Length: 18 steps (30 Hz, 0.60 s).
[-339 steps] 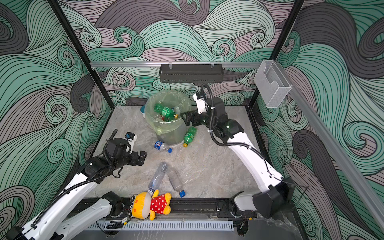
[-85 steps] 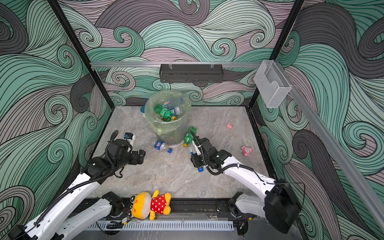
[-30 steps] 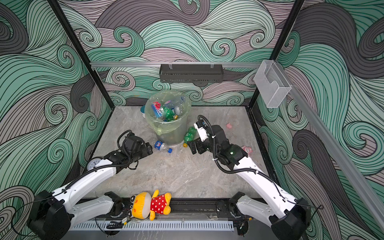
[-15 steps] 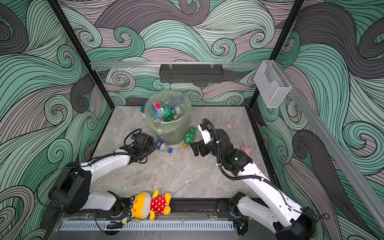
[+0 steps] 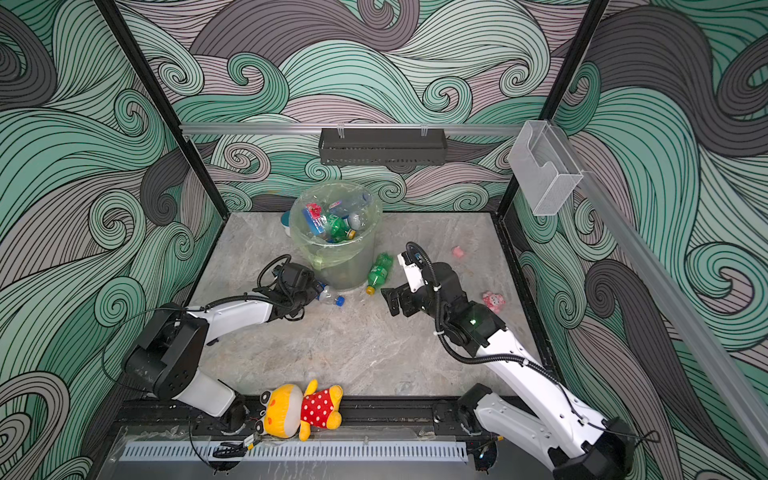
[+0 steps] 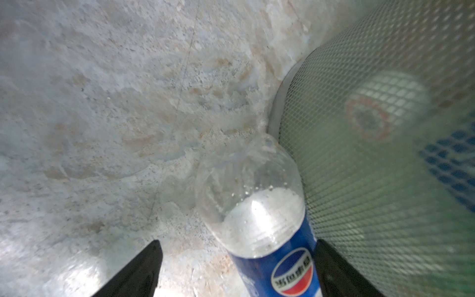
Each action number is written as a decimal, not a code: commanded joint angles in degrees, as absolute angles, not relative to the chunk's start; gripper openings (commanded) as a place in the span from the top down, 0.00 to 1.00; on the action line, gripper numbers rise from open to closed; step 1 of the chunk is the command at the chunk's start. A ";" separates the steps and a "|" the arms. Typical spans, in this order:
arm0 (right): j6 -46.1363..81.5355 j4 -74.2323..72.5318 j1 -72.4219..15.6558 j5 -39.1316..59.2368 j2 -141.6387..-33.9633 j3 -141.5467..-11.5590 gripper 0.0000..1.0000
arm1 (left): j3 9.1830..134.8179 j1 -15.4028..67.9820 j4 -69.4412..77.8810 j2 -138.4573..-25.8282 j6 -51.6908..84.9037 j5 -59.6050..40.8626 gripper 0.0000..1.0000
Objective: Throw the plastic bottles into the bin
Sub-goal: 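Reach the left gripper to the blue-cap Pepsi bottle while right withdraws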
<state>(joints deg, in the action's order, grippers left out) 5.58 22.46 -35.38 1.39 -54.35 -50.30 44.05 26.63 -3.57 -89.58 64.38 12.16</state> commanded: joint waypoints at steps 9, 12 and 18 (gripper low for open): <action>5.71 20.91 -34.94 0.53 -54.43 -49.65 0.00 | 43.88 24.71 -2.49 -92.60 66.29 8.86 0.16; 5.79 20.87 -34.85 0.44 -54.41 -49.32 0.00 | 43.95 24.26 -2.10 -93.14 66.53 7.96 0.18; 5.37 20.93 -34.71 0.18 -54.14 -49.31 0.00 | 41.84 24.25 -2.07 -92.40 66.62 7.66 0.24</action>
<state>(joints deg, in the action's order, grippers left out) 5.58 21.85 -35.09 1.21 -54.37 -49.67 43.44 24.49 -1.43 -92.42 65.82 8.54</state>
